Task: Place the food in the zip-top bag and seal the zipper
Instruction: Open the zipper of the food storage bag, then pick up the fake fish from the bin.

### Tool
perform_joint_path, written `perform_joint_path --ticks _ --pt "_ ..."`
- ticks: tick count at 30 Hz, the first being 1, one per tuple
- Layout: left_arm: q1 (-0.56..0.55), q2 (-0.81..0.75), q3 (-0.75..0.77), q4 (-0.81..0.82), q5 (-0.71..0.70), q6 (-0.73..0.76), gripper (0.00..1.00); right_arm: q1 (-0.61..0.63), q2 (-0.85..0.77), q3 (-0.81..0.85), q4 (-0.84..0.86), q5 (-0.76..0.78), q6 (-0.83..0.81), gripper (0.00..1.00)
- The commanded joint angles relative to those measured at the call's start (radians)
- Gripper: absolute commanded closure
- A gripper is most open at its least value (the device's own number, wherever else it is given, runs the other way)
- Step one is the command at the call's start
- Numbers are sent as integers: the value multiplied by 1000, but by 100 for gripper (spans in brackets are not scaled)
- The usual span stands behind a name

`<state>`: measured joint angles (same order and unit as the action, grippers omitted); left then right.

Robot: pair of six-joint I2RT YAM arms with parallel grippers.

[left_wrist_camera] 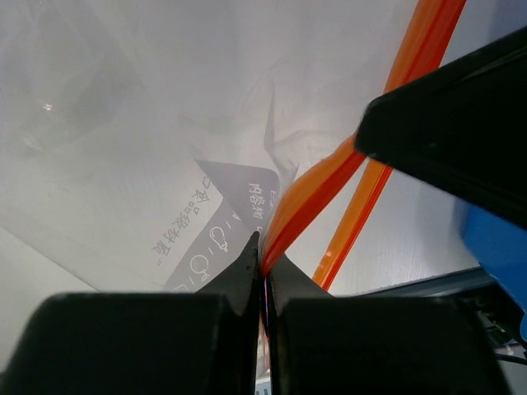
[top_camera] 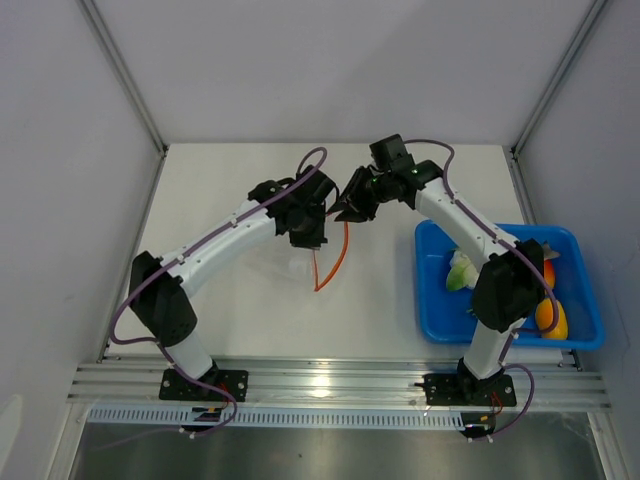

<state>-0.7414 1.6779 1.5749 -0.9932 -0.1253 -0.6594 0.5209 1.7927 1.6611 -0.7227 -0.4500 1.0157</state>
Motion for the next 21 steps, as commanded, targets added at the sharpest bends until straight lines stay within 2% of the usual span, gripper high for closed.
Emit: perform_joint_path --ticks 1,5,6,8,9,11,12,14,15,16,18,19,21 --pt "27 -23 17 36 65 38 100 -22 -32 55 -83 66 -141 63" --pt "43 -38 10 70 93 69 99 -53 -87 46 -83 43 -253 46" --pt "45 -49 1 79 96 82 99 -61 -113 51 -93 46 -279 36" --pt "50 -60 0 97 107 107 100 -62 -139 60 -128 97 -353 29" --pt "48 -61 0 103 113 116 100 -67 -169 65 -144 124 -373 22" --pt "50 -72 0 114 118 145 99 -79 -199 68 -187 212 -411 17" --pt "48 -75 5 120 118 153 99 -108 -225 62 -204 240 -410 3" --pt "51 -83 -3 128 150 178 99 -168 -254 -4 -228 228 -391 1" --pt "50 -87 -7 136 153 187 99 -211 -271 -41 -228 183 -362 1" --pt "50 -92 -9 140 153 193 99 -311 -311 -87 -215 136 -341 1" --pt "54 -110 -30 152 159 211 99 -410 -372 -240 -144 16 -292 1" --pt "57 -115 -36 169 162 216 99 -483 -403 -277 -123 2 -290 1" --pt "62 -138 -73 188 171 231 99 -512 -481 -296 -133 72 -311 1"
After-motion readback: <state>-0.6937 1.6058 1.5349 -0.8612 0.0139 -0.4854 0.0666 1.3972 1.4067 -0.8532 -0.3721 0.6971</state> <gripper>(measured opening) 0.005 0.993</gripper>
